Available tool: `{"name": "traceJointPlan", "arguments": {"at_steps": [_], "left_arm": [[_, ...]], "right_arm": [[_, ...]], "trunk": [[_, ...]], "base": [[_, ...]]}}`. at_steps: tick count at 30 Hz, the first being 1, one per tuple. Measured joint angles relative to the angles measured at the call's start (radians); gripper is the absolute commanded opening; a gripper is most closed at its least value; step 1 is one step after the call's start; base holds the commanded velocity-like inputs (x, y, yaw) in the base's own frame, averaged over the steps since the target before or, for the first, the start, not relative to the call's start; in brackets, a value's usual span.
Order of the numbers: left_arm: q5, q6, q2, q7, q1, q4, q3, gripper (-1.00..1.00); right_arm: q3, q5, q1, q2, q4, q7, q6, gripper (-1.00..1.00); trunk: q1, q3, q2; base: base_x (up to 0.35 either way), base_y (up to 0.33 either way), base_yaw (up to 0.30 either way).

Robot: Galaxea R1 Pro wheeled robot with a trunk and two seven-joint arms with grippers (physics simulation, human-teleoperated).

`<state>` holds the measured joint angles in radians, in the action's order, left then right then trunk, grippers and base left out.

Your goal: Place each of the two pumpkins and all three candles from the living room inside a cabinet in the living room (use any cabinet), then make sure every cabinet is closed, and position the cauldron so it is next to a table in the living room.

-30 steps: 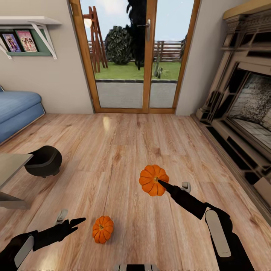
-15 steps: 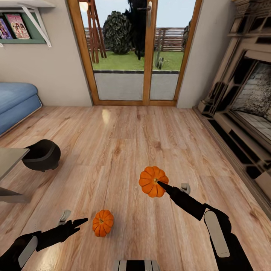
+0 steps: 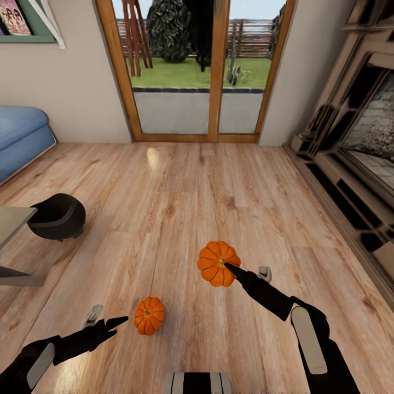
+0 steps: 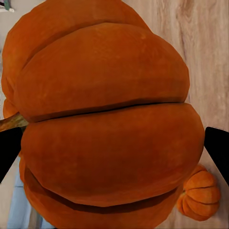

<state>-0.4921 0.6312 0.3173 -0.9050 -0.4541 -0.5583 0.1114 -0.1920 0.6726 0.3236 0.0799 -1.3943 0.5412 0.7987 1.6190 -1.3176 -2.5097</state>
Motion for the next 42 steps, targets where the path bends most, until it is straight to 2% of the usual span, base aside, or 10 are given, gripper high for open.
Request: {"name": "traceJointPlan", "arguments": {"at_steps": [12, 17, 20, 26, 29, 37, 40, 42], "left_arm": [[-0.003, -0.004, -0.011, 0.005, 0.0, -0.001, 0.002, 1.0], [-0.002, 0.0, -0.008, 0.001, 0.0, -0.001, 0.004, 1.0], [-0.002, 0.003, -0.006, -0.001, 0.0, -0.002, 0.035, 1.0], [0.0, 0.007, -0.003, 0.006, 0.0, -0.002, 0.153, 1.0], [0.001, 0.007, -0.003, 0.009, 0.0, -0.002, 0.167, 1.0], [0.001, 0.006, -0.003, 0.012, 0.0, -0.002, 0.172, 1.0], [0.002, 0.002, -0.004, 0.012, 0.0, -0.002, 0.172, 1.0], [0.002, 0.0, -0.004, 0.012, 0.0, -0.002, 0.172, 1.0]], "right_arm": [[-0.002, 0.002, 0.0, 0.001, -0.001, 0.012, 0.007, -1.0], [-0.001, 0.002, 0.0, 0.002, -0.001, 0.013, 0.007, -1.0], [-0.001, 0.002, 0.0, 0.002, -0.001, 0.012, 0.007, -1.0], [0.0, 0.002, 0.0, 0.003, -0.001, 0.012, 0.006, -1.0], [0.0, 0.002, 0.0, 0.003, -0.001, 0.012, 0.006, -1.0], [0.001, 0.001, 0.0, 0.003, -0.001, 0.012, 0.007, -1.0], [0.002, 0.005, 0.0, 0.002, -0.019, 0.012, 0.021, -1.0], [0.003, 0.014, 0.001, 0.002, -0.048, 0.012, 0.055, -1.0]], "trunk": [[0.005, -0.046, -0.003], [0.008, -0.066, -0.004], [0.009, -0.077, -0.005], [0.012, -0.101, -0.006], [0.013, -0.112, -0.007], [0.017, -0.143, -0.009], [0.018, -0.155, -0.009], [0.019, -0.162, -0.01]], "base": [[0.0, 0.0, 0.0], [0.0, 0.0, 0.0], [0.0, 0.0, 0.0], [0.0, 0.0, 0.0], [0.0, 0.0, 0.0], [0.0, 0.0, 0.0], [0.0, 0.0, 0.0], [0.0, 0.0, 0.0]]}}
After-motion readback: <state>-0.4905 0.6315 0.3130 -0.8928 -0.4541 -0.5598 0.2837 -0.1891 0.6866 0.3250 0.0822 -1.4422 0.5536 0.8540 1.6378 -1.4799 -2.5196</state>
